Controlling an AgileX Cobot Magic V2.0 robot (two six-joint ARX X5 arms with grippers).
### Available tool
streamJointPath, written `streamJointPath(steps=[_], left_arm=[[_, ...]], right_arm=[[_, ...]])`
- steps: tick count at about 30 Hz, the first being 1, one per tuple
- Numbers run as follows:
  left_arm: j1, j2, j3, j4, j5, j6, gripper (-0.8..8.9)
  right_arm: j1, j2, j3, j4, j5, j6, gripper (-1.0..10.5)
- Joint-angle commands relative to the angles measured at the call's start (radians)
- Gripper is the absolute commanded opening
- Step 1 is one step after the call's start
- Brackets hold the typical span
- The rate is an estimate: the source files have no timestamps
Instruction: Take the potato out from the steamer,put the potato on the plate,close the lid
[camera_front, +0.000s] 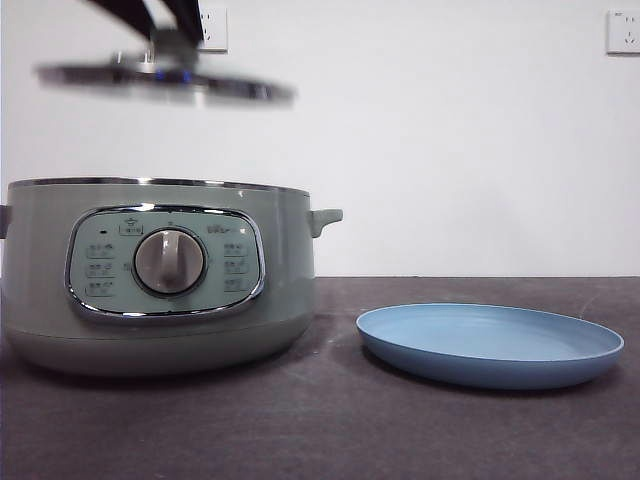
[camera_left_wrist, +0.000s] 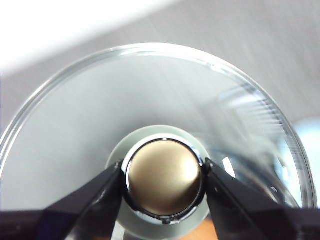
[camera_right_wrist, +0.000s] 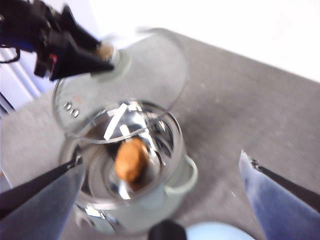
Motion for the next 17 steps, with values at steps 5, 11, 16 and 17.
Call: streamJointPath(steps=[5, 11, 16, 17], left_arm=[[0.000, -0.018, 0.277, -0.095, -0.306, 0.083, -0.09], [0.000, -0.018, 0.426, -0.231, -0.517, 0.087, -0.08], [0.000, -0.018, 0.473, -0.333, -0.584, 0.086, -0.08], [0.000, -0.018, 0.474, -0.349, -0.591, 0.086, -0.08]], right_arm=[[0.068, 0.024, 0.024, 0.058, 0.012, 0.136, 4.9], [0.187, 0.141, 0.129, 0.002, 0.167, 0.140, 4.9], [0.283, 0.326, 0.327, -0.104, 0.236, 0.102, 5.0], [0.307, 0.374, 0.380, -0.132, 0.251, 0.095, 5.0]])
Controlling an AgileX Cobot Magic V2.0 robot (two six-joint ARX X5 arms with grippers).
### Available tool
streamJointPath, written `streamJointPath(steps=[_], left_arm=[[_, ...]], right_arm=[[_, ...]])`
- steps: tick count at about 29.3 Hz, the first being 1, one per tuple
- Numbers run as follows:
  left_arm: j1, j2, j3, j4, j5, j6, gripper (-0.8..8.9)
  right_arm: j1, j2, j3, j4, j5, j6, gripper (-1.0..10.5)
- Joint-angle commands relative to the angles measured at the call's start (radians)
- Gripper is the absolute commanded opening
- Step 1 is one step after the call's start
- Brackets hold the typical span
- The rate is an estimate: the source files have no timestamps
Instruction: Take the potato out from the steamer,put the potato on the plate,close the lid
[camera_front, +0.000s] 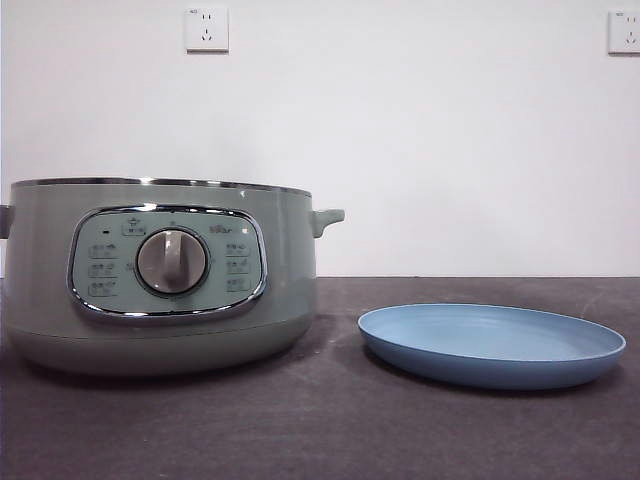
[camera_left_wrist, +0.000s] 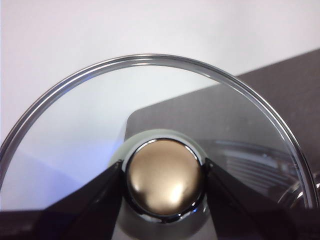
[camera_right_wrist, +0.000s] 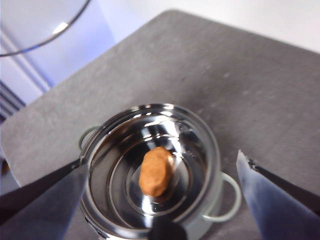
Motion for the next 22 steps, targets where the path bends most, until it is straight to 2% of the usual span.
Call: streamJointPath(steps=[1, 8, 11, 15, 22], left_arm=[[-0.001, -0.008, 0.014, -0.011, -0.022, 0.013, -0.08], [-0.001, -0.008, 0.014, -0.069, -0.020, 0.012, -0.08], [-0.001, -0.008, 0.014, -0.089, -0.019, 0.009, -0.08], [-0.001, -0.008, 0.014, -0.093, -0.018, 0.008, -0.08], [-0.001, -0.008, 0.014, -0.093, -0.012, 0.004, -0.08]], right_arm=[[0.059, 0.130, 0.141, -0.061, 0.039, -0.035, 5.0], [0.164, 0.418, 0.410, -0.167, 0.146, -0.088, 5.0], [0.220, 0.527, 0.439, -0.173, 0.267, -0.118, 5.0], [0.255, 0.631, 0.439, -0.189, 0.283, -0.129, 5.0], [0.256, 0.732, 0.439, -0.199, 0.299, -0.129, 5.0]])
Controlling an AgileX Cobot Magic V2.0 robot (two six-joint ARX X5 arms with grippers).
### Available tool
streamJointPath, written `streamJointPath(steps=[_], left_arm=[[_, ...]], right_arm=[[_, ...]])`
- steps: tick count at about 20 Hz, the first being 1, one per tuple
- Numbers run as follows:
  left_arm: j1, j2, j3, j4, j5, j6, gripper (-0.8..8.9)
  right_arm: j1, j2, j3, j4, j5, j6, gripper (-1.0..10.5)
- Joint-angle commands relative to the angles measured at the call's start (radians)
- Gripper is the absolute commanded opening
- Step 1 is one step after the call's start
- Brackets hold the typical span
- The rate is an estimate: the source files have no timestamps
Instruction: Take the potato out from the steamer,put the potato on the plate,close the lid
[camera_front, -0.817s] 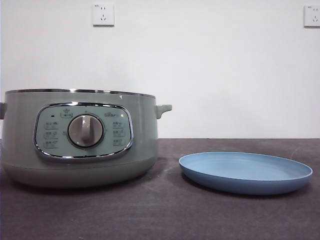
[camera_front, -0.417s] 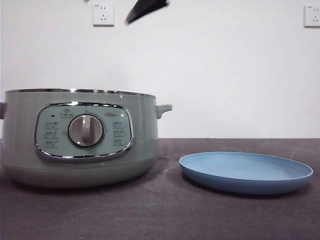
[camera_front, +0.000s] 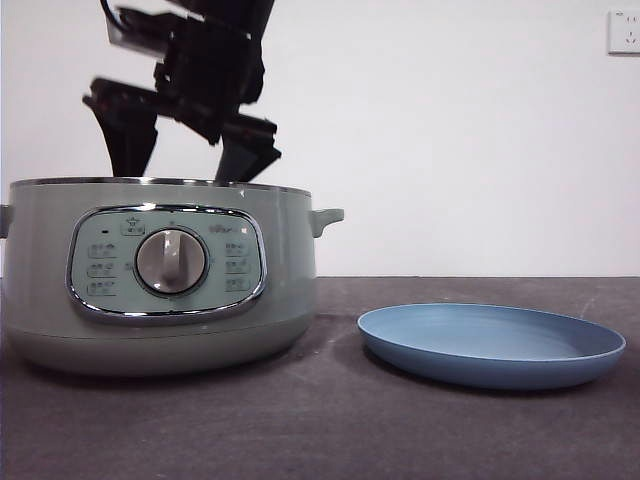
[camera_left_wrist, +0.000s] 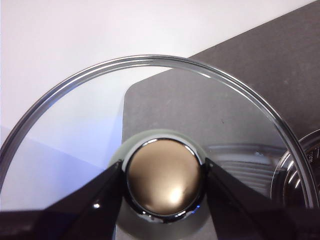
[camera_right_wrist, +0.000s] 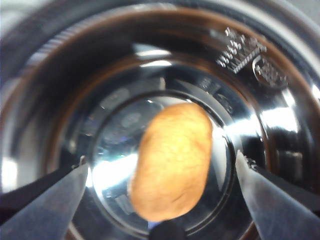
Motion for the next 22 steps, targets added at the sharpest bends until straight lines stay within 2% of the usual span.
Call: streamJointPath(steps=[1, 3, 7, 10, 11, 12, 13, 17, 21, 22], left_arm=[[-0.001, -0.007, 0.013, 0.034, 0.001, 0.004, -0.08], [-0.001, -0.007, 0.013, 0.034, 0.038, 0.005, -0.08], [-0.001, -0.007, 0.013, 0.031, 0.038, 0.005, -0.09], [-0.001, -0.007, 0.013, 0.019, 0.037, 0.005, -0.08], [-0.001, -0.007, 0.013, 0.012, 0.037, 0.005, -0.08], [-0.001, -0.007, 0.013, 0.011, 0.037, 0.005, -0.08], [-0.001, -0.007, 0.013, 0.011, 0.037, 0.005, -0.09], [0.000, -0.007, 0.013, 0.013, 0.037, 0.005, -0.08], [0.025, -0.007, 0.013, 0.014, 0.045, 0.001, -0.09], [0.025, -0.007, 0.013, 0.014, 0.079, -0.005, -0.08]], right_arm=[[-0.002, 0.031, 0.002, 0.008, 0.003, -0.005, 5.0], [-0.008, 0.050, 0.002, 0.007, 0.000, -0.005, 5.0], [-0.011, 0.067, 0.002, 0.013, -0.006, -0.004, 4.9], [-0.010, 0.085, 0.002, 0.008, -0.027, -0.003, 4.3], [-0.009, 0.085, 0.002, 0.011, -0.028, -0.003, 3.0], [-0.008, 0.085, 0.002, 0.010, -0.028, -0.009, 0.5], [-0.008, 0.085, 0.002, 0.002, -0.028, -0.032, -0.1], [-0.012, 0.029, 0.002, -0.004, -0.023, -0.030, -0.1], [-0.040, -0.198, 0.002, -0.098, -0.023, -0.010, -0.1], [-0.055, -0.262, 0.002, -0.132, -0.023, -0.011, -0.1]])
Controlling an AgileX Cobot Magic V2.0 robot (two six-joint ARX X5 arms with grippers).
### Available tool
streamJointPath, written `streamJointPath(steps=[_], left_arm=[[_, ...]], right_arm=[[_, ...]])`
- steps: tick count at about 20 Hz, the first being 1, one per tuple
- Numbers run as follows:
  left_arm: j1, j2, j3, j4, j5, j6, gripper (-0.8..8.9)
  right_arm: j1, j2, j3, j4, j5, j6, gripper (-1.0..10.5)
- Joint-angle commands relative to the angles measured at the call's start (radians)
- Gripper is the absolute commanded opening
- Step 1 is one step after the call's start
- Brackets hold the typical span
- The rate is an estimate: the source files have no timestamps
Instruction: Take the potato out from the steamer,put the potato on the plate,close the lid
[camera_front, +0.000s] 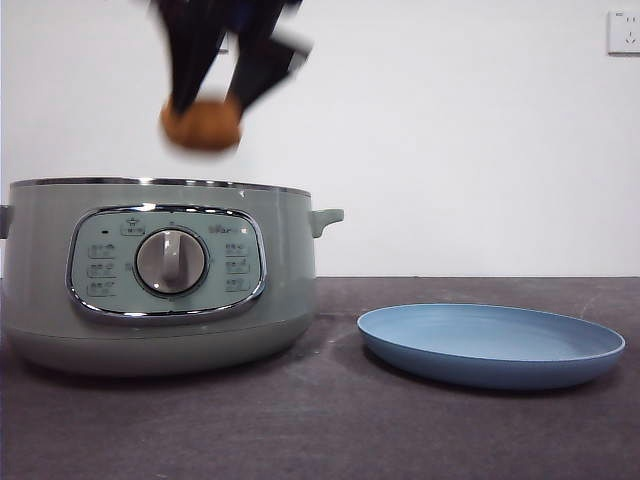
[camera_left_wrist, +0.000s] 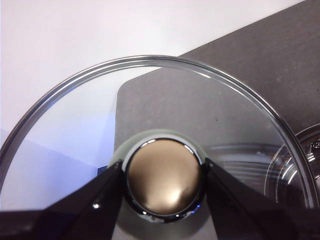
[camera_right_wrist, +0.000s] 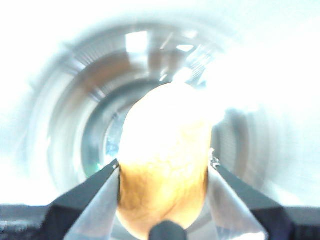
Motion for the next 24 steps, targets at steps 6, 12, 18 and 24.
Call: streamJointPath(steps=[6, 12, 18, 24], left_arm=[[0.000, -0.007, 0.013, 0.059, 0.404, -0.010, -0.08], [0.000, -0.007, 0.013, 0.060, 0.534, 0.011, -0.08], [-0.001, -0.007, 0.013, 0.060, 0.555, 0.011, -0.08], [-0.001, -0.007, 0.013, 0.066, 0.556, 0.011, -0.08]], right_arm=[[-0.180, -0.305, -0.001, -0.246, 0.005, 0.021, -0.1], [-0.390, -0.315, -0.017, -0.312, 0.003, 0.108, -0.1], [-0.425, -0.309, -0.241, -0.311, -0.005, 0.114, -0.1], [-0.408, -0.307, -0.592, -0.090, -0.006, 0.113, -0.1]])
